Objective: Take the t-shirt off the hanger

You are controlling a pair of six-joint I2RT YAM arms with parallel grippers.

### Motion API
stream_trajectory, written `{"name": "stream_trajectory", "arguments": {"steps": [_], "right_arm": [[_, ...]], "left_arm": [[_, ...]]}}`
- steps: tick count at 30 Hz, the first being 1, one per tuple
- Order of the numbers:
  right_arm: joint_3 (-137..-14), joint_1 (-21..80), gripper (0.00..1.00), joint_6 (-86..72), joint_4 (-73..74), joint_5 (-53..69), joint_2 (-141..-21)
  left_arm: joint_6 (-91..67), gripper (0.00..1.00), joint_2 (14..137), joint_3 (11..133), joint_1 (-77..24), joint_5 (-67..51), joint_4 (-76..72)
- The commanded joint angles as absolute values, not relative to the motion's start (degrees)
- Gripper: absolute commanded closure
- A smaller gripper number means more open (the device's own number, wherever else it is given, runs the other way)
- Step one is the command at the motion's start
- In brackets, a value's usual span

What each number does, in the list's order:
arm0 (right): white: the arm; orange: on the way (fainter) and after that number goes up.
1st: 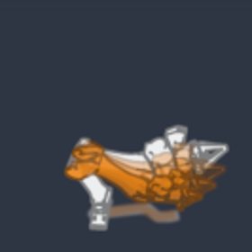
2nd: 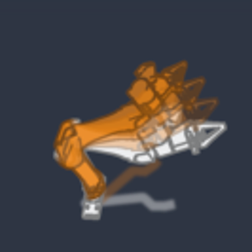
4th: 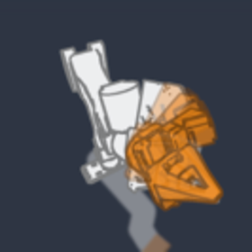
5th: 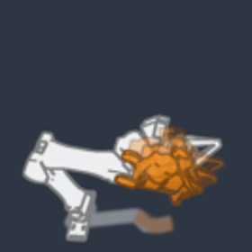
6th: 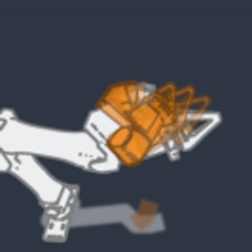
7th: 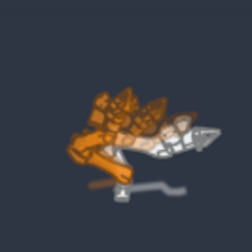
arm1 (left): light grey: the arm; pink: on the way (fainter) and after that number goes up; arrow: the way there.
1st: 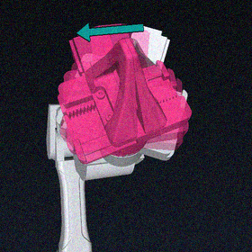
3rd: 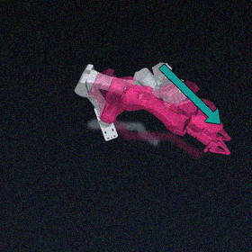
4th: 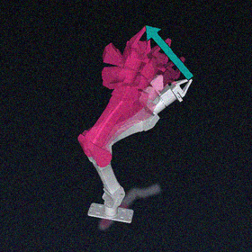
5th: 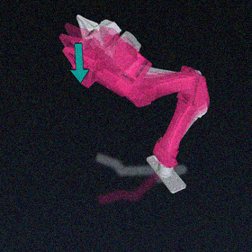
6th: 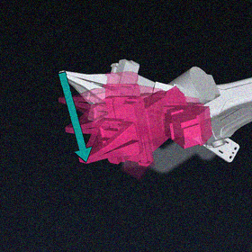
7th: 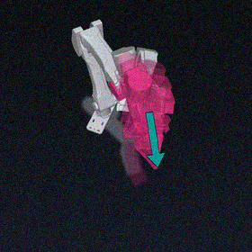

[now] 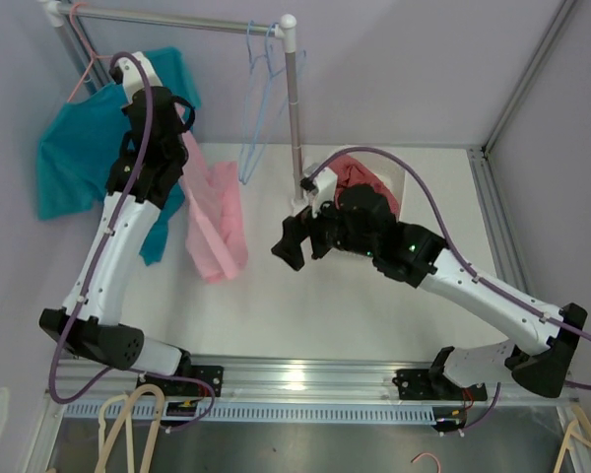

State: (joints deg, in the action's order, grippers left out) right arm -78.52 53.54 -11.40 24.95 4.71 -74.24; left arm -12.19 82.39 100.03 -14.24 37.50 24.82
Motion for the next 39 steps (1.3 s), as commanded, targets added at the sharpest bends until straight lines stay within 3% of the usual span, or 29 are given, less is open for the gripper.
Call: {"name": "stream_trajectory", "arguments": {"steps": [1, 5, 17, 20, 21, 22, 31, 39], "right_arm": [[-78.0, 59.1, 0.00, -9.1, 17.9, 2.2, -74.9], [-78.7, 63.4, 0.00, -9.1, 13.1, 1.6, -76.5], [-88.3, 67.3, 0.03, -7.2, 9.8, 4.0, -86.4], [-91.0, 67.7, 0.37, -7.1, 10.2, 4.0, -89.4], [-91.8, 67.8, 0.54, -7.1, 11.3, 3.4, -90.5], [-93.6, 68.0, 1.00, -7.2, 12.2, 2.9, -91.1], [-90.4, 72.8, 1.00, -7.5, 18.3, -7.1, -84.1], [-77.6, 78.9, 1.00, -13.0, 17.8, -12.3, -75.0]], "left_arm": [[-17.1, 0.99, 77.7, 101.5, -19.6, 55.9, 29.3], [-19.8, 0.99, 75.9, 101.2, -24.0, 61.2, 33.1], [-24.1, 0.99, 77.1, 100.2, -26.0, 61.3, 40.2], [-23.6, 0.99, 76.7, 98.4, -26.0, 60.7, 38.3], [-22.8, 0.99, 76.5, 97.7, -26.0, 60.6, 36.6], [-20.3, 0.99, 76.3, 96.3, -26.0, 60.5, 34.7], [-22.8, 0.99, 82.5, 100.6, -22.5, 54.6, 36.7], [-23.1, 0.99, 89.7, 107.2, -19.1, 52.1, 39.0]]}}
